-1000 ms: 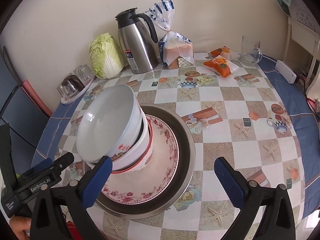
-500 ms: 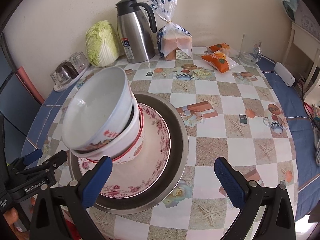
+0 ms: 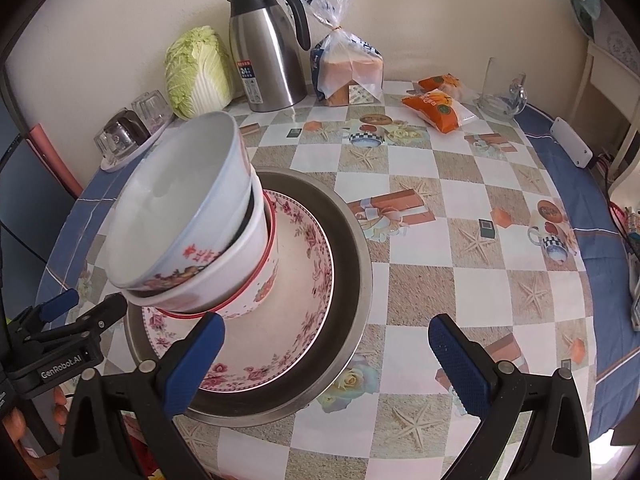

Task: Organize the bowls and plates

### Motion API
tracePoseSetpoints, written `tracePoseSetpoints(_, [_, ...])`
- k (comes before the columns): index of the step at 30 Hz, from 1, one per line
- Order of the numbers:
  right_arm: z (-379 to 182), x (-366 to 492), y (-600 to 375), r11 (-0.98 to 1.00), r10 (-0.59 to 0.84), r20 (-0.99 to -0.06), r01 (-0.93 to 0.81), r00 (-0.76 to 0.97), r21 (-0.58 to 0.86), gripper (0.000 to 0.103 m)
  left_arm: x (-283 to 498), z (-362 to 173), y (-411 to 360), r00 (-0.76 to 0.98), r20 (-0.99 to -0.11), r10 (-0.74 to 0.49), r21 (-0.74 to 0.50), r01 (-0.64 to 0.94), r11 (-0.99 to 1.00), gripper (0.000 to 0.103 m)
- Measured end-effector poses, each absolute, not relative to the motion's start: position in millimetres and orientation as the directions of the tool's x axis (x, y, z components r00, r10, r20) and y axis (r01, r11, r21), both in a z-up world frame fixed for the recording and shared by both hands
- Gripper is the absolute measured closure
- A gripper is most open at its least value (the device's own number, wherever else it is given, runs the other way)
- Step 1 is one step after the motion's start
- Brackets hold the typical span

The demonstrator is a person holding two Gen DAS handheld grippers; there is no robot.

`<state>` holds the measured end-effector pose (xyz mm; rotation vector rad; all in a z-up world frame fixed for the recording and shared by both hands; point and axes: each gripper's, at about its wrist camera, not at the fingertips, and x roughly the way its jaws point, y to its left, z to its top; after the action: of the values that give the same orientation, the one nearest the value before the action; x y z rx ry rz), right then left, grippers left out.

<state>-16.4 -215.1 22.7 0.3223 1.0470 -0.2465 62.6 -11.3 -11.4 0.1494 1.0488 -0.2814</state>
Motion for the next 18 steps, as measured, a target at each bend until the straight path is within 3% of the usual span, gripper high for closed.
tracePoseSetpoints(18, [17.6, -15.4, -217.4, 0.924, -0.052, -0.883, 0.359, 0.466, 0.135, 0.000, 65.1, -14.4, -11.5, 0.462, -0.870, -0.171, -0.026, 0.303, 0.953, 0.006])
